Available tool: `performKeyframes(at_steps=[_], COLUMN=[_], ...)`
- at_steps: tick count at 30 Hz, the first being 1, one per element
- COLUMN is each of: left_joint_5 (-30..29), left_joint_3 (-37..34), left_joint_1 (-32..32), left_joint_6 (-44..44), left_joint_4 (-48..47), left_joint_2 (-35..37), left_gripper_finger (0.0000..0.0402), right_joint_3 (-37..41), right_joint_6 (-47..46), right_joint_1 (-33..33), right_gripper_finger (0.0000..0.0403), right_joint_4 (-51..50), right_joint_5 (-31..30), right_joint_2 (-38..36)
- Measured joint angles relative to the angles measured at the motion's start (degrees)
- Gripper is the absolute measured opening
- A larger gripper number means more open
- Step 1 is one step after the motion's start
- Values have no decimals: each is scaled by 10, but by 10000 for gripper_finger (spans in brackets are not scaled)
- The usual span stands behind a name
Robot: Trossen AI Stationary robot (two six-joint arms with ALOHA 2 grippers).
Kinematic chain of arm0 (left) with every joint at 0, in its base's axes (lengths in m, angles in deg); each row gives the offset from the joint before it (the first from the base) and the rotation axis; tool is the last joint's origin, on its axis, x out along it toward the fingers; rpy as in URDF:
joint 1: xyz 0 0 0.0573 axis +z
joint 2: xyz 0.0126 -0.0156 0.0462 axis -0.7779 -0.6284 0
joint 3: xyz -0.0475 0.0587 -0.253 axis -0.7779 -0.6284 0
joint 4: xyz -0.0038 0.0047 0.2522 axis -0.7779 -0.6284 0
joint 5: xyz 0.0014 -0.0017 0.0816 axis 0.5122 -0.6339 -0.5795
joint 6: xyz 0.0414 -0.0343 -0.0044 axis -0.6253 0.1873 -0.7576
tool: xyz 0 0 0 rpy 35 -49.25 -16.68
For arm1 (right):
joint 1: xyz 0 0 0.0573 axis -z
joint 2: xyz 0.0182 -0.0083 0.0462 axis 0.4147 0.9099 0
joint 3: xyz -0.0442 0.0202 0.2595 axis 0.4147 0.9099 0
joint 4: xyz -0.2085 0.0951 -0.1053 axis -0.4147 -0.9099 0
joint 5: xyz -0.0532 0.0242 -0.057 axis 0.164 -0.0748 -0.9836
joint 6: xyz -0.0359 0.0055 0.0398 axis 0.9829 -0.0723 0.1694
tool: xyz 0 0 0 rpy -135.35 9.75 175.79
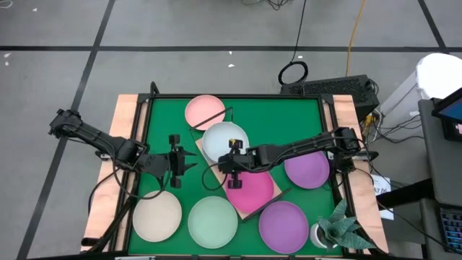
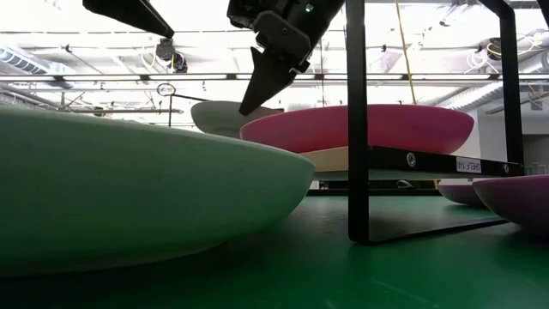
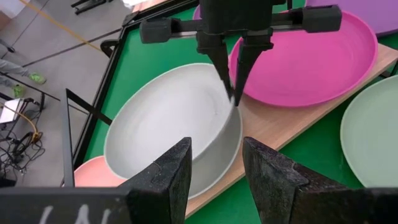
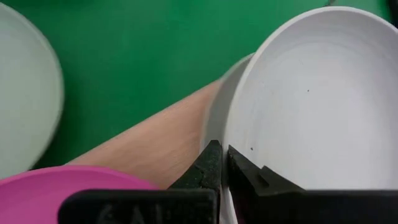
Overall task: Place and stack plates onto a shelf
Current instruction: Stack the gray plate on top of the gray plate on the shelf
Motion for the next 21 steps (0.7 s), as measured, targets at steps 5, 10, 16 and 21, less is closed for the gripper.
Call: performKeyframes(at_steps=[5, 10, 16, 21], left_joint_5=[0, 0, 0, 0], left_joint_3=[0, 0, 0, 0], left_joint_1=[0, 0, 0, 0], left_joint_6=[0, 0, 0, 0], left_joint_4=[0, 0, 0, 0], left_joint_2=[0, 0, 0, 0], left_gripper_finger=[149, 149, 149, 149], right_joint_3=[0, 0, 0, 1], right_joint_6=[0, 6, 13, 19], right_joint_1=[2, 2, 2, 2], right_gripper_finger=[2, 2, 14, 43], right_joint_4=[14, 20, 19, 15], right_joint_5=[17, 16, 11, -15], right_joint_2=[0, 0, 0, 8])
